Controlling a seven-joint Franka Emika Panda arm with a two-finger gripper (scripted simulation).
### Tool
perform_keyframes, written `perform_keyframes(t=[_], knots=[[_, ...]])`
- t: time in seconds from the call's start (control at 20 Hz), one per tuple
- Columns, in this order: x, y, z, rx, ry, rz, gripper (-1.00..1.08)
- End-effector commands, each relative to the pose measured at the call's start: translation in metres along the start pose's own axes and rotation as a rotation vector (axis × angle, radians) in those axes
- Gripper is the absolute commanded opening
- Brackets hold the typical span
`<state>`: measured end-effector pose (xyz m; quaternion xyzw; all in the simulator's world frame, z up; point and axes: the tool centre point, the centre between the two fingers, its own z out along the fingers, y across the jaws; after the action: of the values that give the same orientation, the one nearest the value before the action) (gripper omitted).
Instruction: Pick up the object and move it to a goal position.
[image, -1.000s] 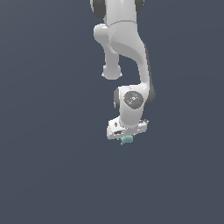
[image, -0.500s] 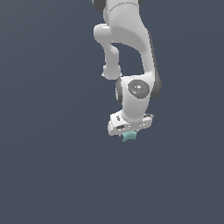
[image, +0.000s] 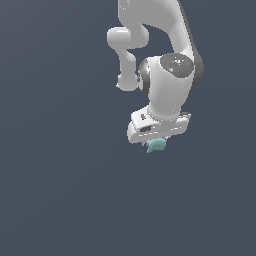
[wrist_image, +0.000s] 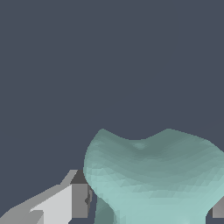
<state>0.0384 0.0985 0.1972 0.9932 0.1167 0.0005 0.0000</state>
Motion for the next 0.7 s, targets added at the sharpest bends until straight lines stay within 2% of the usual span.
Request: perform_keyframes(t=[0.0,0.3,0.65], knots=[[0.003,-0.003,-0.025,0.000,-0.001,0.000,-1.00],[0.010,-0.009,-0.066,0.000,-0.001,0.000,-1.00],[0.015,-0.011,-0.088,0.000,-0.001,0.001,-1.00]])
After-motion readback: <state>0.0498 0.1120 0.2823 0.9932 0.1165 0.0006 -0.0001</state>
